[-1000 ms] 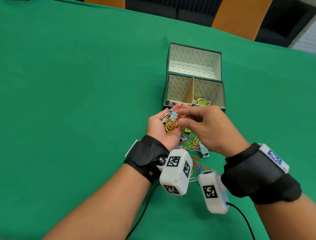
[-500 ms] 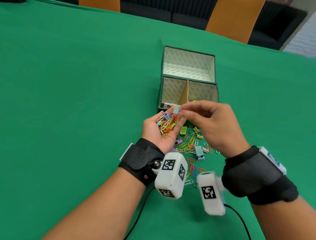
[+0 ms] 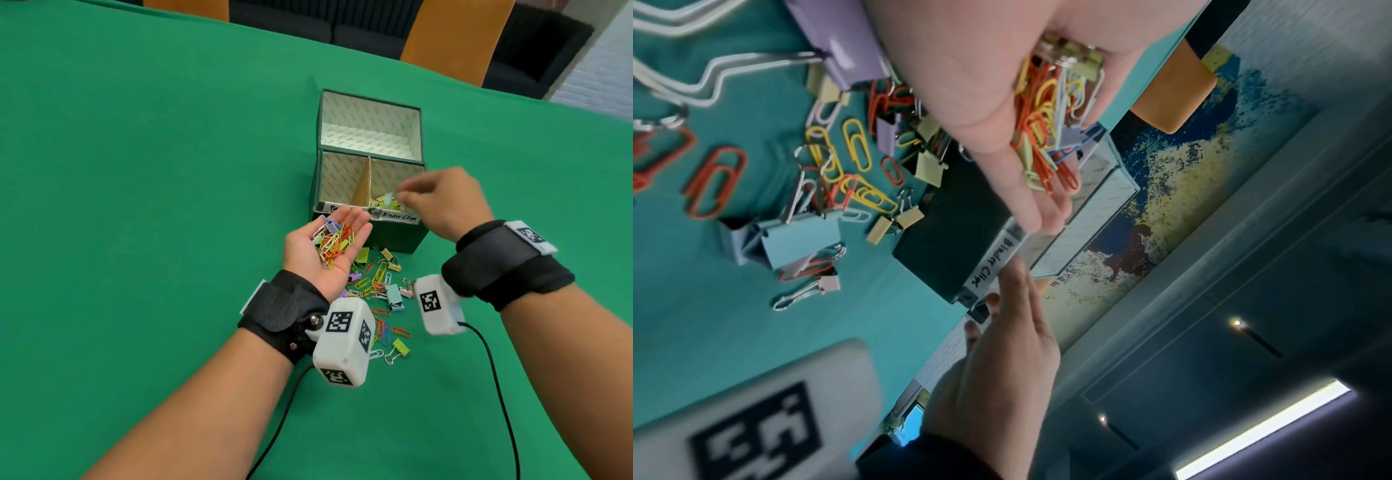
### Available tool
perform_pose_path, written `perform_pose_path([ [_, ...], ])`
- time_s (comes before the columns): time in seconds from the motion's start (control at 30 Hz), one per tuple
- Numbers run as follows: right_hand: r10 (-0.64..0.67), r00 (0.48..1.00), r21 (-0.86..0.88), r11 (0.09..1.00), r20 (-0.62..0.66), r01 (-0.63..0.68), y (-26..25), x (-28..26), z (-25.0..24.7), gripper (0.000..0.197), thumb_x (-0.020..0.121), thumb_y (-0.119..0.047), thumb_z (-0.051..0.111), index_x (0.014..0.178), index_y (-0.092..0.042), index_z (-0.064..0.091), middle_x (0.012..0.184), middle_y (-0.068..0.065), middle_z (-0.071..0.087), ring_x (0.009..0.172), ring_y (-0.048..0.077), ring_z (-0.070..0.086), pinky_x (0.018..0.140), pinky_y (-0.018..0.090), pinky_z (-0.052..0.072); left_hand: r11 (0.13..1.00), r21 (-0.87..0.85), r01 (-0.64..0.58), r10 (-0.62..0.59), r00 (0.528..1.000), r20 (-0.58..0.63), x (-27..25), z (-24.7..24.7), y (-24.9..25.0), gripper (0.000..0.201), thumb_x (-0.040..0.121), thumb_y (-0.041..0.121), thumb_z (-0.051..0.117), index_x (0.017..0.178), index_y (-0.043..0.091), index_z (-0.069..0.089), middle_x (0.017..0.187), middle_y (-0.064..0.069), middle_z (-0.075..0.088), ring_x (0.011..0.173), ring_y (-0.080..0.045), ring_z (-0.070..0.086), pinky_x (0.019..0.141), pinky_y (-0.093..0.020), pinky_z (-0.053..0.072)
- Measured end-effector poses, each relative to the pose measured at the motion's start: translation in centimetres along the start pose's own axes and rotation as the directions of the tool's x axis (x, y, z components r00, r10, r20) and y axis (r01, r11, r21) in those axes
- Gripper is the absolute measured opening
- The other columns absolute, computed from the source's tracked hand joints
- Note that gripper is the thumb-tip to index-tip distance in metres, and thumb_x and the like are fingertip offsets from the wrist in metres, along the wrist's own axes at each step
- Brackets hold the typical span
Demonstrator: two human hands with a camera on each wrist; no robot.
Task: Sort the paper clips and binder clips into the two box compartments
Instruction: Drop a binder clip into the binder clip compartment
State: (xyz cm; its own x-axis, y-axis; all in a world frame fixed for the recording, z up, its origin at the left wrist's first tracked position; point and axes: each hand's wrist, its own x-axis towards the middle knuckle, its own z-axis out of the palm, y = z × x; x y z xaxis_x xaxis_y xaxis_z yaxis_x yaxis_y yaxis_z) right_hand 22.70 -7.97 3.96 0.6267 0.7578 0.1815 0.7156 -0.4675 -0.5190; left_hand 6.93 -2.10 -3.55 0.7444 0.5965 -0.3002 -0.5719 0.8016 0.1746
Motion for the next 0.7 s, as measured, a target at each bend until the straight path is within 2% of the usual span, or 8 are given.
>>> perform_pose_path([
  [0.07, -0.004, 0.996, -0.196, 0.98, 0.088, 0.021, -0.1, -0.6, 0.5, 0.017, 0.088, -0.044, 0.062, 0.095, -0.034, 0.074, 0.095, 0.003, 0.069, 0.106, 0.028, 0.059, 0.095, 0.042, 0.046, 1.0, 0.014, -0.003, 0.003, 1.0, 0.001, 0.0, 0.1, 0.1, 0.038, 0.099, 0.019, 0.035, 0.096, -0.006, 0.064, 0.092, -0.022, 0.069, 0.082, -0.032, 0.07, 0.083, -0.047, 0.054],
  [0.17, -0.114, 0.993, -0.175, 0.978, 0.008, 0.113, -1.3, -1.9, 0.3, 0.017, 0.089, -0.046, 0.06, 0.097, -0.037, 0.072, 0.099, -0.006, 0.068, 0.112, 0.027, 0.055, 0.098, 0.046, 0.042, 1.0, 0.008, -0.018, 0.019, 1.0, -0.014, -0.1, 0.2, 0.3, 0.037, 0.099, 0.018, 0.036, 0.094, -0.006, 0.063, 0.091, -0.022, 0.068, 0.08, -0.032, 0.07, 0.082, -0.047, 0.054],
  [0.27, -0.301, 0.952, -0.002, 0.954, 0.052, 0.301, -3.5, -4.4, 0.0, 0.008, 0.086, -0.038, 0.067, 0.09, -0.035, 0.073, 0.084, -0.018, 0.065, 0.085, 0.003, 0.056, 0.083, 0.026, 0.046, 0.998, 0.046, -0.037, 0.039, 0.998, -0.053, -0.1, 0.4, 0.4, 0.035, 0.098, 0.017, 0.036, 0.098, -0.005, 0.063, 0.098, -0.022, 0.066, 0.088, -0.032, 0.067, 0.082, -0.043, 0.055],
  [0.37, -0.4, 0.888, 0.038, 0.915, 0.226, 0.402, -5.2, -6.7, 0.7, 0.004, 0.08, -0.034, 0.074, 0.083, -0.033, 0.075, 0.071, -0.019, 0.062, 0.07, -0.015, 0.049, 0.064, 0.002, 0.034, 0.994, 0.101, -0.042, 0.051, 0.995, -0.085, -0.2, 0.5, 0.3, 0.031, 0.097, 0.019, 0.039, 0.1, -0.001, 0.064, 0.094, -0.017, 0.068, 0.088, -0.028, 0.067, 0.081, -0.035, 0.056],
  [0.47, -0.417, 0.858, -0.022, 0.896, 0.299, 0.443, -5.6, -7.3, 2.0, 0.014, 0.077, -0.039, 0.075, 0.09, -0.033, 0.076, 0.073, -0.014, 0.061, 0.067, -0.002, 0.049, 0.064, 0.011, 0.034, 0.994, 0.105, 0.007, 0.002, 0.996, -0.087, -0.1, 0.3, 0.1, 0.03, 0.097, 0.025, 0.042, 0.095, 0.007, 0.065, 0.077, -0.006, 0.072, 0.074, -0.02, 0.069, 0.083, -0.03, 0.055],
  [0.53, -0.393, 0.868, -0.107, 0.891, 0.304, 0.441, -5.8, -7.4, 2.6, 0.018, 0.078, -0.041, 0.071, 0.095, -0.035, 0.075, 0.08, -0.009, 0.064, 0.076, 0.011, 0.054, 0.073, 0.028, 0.043, 0.994, 0.108, 0.019, -0.01, 0.996, -0.087, -0.2, 0.3, 0.0, 0.03, 0.097, 0.027, 0.042, 0.094, 0.009, 0.066, 0.076, -0.005, 0.072, 0.07, -0.02, 0.07, 0.079, -0.03, 0.055],
  [0.63, -0.367, 0.879, -0.234, 0.866, 0.305, 0.443, -6.0, -7.6, 3.0, 0.016, 0.079, -0.037, 0.063, 0.09, -0.036, 0.075, 0.084, -0.003, 0.067, 0.084, 0.018, 0.056, 0.079, 0.031, 0.045, 0.994, 0.103, 0.036, -0.027, 0.996, -0.084, -0.2, 0.1, -0.1, 0.028, 0.094, 0.026, 0.046, 0.097, 0.009, 0.068, 0.089, -0.009, 0.072, 0.088, -0.025, 0.066, 0.102, -0.035, 0.044],
  [0.7, -0.345, 0.888, -0.259, 0.867, 0.304, 0.425, -6.0, -7.8, 3.2, 0.017, 0.078, -0.034, 0.06, 0.087, -0.034, 0.075, 0.083, -0.002, 0.067, 0.083, 0.018, 0.055, 0.079, 0.032, 0.046, 0.994, 0.098, 0.045, -0.036, 0.996, -0.086, -0.2, 0.0, -0.1, 0.028, 0.093, 0.026, 0.047, 0.098, 0.009, 0.07, 0.096, -0.009, 0.072, 0.095, -0.025, 0.064, 0.107, -0.036, 0.04],
])
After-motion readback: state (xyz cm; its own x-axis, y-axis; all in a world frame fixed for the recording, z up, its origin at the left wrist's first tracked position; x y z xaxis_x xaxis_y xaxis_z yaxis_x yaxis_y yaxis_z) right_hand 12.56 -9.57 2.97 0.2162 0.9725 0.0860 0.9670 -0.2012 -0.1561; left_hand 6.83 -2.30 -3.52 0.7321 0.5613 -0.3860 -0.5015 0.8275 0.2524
